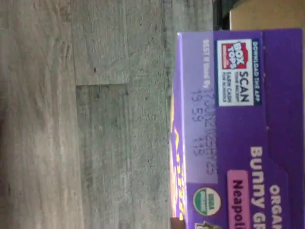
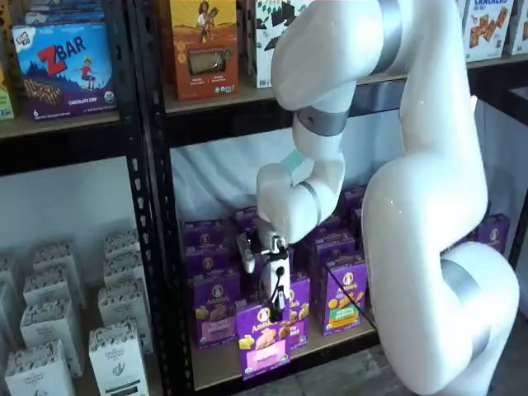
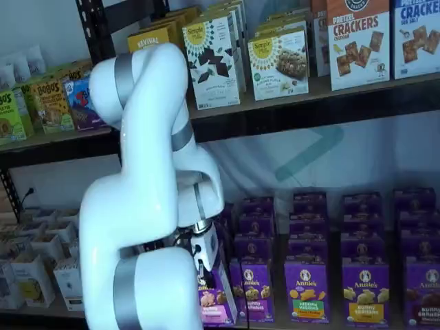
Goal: Pick up the purple box with a pink patch in the middle, on the bottom shelf, the first box from the left
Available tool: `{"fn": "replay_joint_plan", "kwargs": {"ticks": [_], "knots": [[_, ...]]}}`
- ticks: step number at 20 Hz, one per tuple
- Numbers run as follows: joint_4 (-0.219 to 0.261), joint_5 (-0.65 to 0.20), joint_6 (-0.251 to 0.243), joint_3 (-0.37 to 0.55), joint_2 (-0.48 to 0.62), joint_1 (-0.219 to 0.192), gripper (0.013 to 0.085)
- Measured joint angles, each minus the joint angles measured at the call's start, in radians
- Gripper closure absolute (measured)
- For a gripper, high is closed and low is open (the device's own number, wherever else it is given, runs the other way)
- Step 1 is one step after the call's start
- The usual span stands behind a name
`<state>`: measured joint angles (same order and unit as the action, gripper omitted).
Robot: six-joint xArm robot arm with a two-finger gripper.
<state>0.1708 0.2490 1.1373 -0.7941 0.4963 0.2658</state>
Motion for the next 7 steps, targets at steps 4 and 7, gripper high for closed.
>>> {"fn": "replay_joint_plan", "kwargs": {"ticks": [4, 7], "knots": [[0.002, 0.001, 0.017, 0.048, -0.043, -0.02, 0.065], [-0.017, -0.008, 0.047, 0.075, -0.063, -0.03, 0.065]]}}
